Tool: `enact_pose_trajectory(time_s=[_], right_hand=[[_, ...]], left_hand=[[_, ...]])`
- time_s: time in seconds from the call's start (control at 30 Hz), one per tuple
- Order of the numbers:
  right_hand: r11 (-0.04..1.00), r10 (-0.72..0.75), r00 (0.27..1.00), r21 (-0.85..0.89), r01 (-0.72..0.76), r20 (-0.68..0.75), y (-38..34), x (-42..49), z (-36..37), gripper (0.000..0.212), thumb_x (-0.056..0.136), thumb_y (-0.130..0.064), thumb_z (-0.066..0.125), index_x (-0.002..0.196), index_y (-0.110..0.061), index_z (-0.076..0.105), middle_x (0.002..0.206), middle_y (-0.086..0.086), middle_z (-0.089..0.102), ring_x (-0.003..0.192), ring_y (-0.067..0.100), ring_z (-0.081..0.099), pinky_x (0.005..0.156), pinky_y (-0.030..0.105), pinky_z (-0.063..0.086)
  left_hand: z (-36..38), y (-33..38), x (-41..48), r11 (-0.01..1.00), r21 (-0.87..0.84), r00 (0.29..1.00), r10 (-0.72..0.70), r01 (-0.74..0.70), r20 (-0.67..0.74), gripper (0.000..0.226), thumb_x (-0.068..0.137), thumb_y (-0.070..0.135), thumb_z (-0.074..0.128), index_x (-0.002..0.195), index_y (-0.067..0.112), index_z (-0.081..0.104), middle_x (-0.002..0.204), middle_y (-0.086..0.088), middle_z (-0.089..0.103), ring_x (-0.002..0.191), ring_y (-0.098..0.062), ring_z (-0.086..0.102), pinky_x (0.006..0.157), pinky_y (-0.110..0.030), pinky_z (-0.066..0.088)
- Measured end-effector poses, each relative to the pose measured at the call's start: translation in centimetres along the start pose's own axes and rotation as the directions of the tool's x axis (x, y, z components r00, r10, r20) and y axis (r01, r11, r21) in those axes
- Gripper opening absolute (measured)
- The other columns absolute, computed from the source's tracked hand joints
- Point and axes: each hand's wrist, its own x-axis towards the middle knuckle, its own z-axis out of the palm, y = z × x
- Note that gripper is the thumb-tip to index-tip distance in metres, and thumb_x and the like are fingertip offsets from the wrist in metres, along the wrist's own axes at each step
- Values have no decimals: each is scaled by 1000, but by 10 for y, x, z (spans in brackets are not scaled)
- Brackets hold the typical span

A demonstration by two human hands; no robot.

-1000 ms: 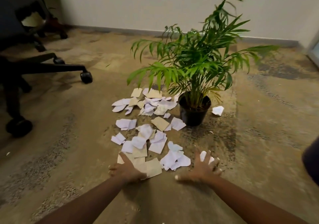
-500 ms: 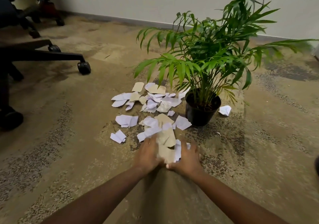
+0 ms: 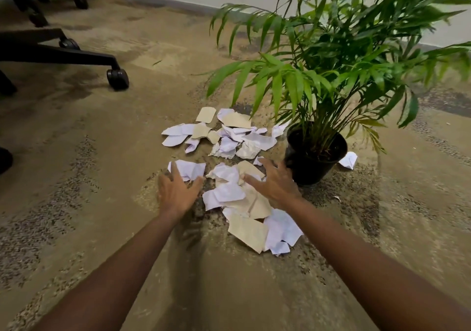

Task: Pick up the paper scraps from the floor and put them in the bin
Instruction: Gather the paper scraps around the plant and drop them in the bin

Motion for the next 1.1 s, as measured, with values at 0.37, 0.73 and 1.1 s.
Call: enact_pose_trajectory(time_s=[0.37, 0.73, 1.1], right_hand=[[987, -10, 937, -147, 65, 348, -15, 36, 8, 78, 80, -64, 53, 145, -36, 21, 157, 13, 3, 143, 40, 3, 114, 57, 18], [952, -182, 909, -164, 258, 374, 27, -11, -14, 64, 79, -43, 69, 134, -20, 46, 137, 13, 37, 129, 30, 35, 105, 36, 33], [935, -123, 836, -221, 278, 535, 58, -82, -13, 107, 66, -52, 76, 148, -26, 12, 158, 0, 12, 143, 27, 15, 118, 47, 18]], left_hand=[[25, 38, 12, 929, -334, 897, 279, -161, 342, 68, 85, 38, 64, 143, 23, 34, 153, -8, 31, 138, -25, 33, 112, -39, 31], [25, 48, -25, 855, 82, 656, 327, -511, 680, 90, 71, 57, 71, 145, 32, 28, 154, -13, 18, 144, -29, 19, 113, -40, 26], [16, 29, -77, 602, 360, 553, 167, -713, 816, 127, 62, 55, 79, 148, 36, -13, 157, -9, -23, 146, -33, -15, 118, -53, 7]])
